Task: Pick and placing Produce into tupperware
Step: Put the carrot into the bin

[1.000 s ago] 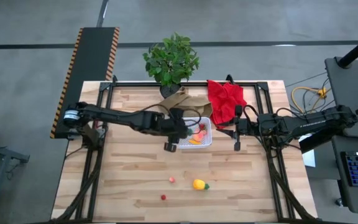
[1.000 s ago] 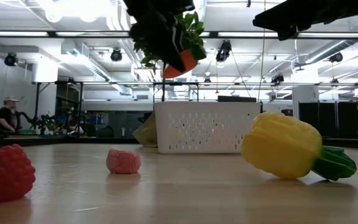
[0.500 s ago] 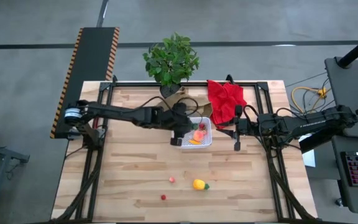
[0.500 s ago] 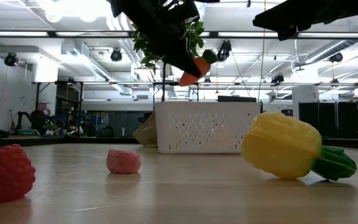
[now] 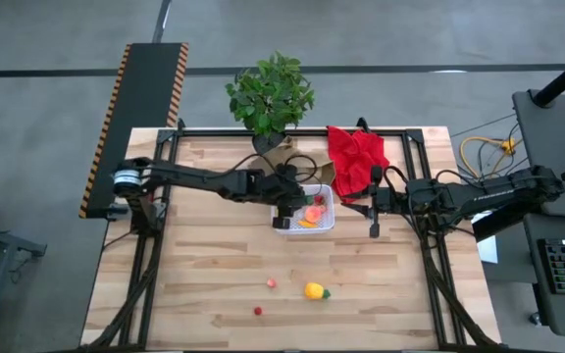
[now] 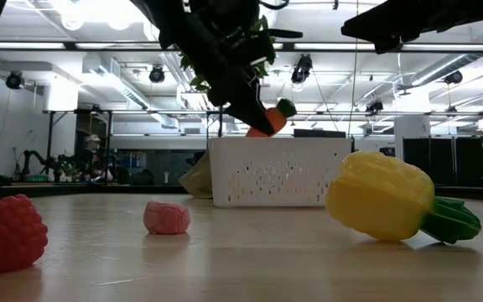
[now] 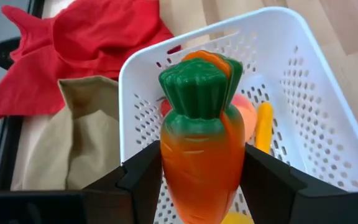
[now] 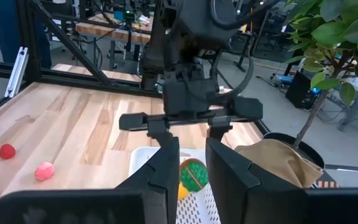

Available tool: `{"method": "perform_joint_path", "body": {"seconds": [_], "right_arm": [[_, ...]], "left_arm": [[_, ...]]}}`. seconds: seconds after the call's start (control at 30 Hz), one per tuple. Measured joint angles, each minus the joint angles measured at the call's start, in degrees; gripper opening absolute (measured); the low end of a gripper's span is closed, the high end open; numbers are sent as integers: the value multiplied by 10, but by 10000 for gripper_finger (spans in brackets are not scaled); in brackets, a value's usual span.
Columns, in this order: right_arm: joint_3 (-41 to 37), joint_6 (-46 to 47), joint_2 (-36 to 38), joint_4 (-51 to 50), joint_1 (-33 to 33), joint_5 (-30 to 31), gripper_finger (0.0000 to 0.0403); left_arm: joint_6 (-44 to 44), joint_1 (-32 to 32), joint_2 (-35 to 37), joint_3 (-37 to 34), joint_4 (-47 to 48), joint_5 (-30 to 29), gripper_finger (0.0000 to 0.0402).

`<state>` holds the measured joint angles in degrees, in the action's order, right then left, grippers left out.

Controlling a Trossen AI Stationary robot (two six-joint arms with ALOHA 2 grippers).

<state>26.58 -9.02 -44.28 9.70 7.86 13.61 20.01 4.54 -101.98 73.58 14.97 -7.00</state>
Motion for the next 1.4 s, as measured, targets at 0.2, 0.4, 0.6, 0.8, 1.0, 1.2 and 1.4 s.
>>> {"method": "perform_joint_path", "body": {"seconds": [0.2,0.4,0.6,0.8,1.0,1.2,1.4], "right_arm": [[0,0,0,0,0,0,70],[0,0,0,0,0,0,70],[0,0,0,0,0,0,70],[0,0,0,0,0,0,70],[0,0,0,0,0,0,70],[0,0,0,0,0,0,70],[0,0,0,0,0,0,70]], "left_arm": [[4,6,-12,0,-9,-8,177],[1,11,-14,0,-12,-8,177],[-1,12,-14,0,-13,-8,177],[-1,18,-17,-8,-10,-8,177],[-1,19,-21,-20,-10,-8,177],[-1,19,-21,-24,-11,-9,177],[-1,19,-21,-24,-13,-11,179]]}}
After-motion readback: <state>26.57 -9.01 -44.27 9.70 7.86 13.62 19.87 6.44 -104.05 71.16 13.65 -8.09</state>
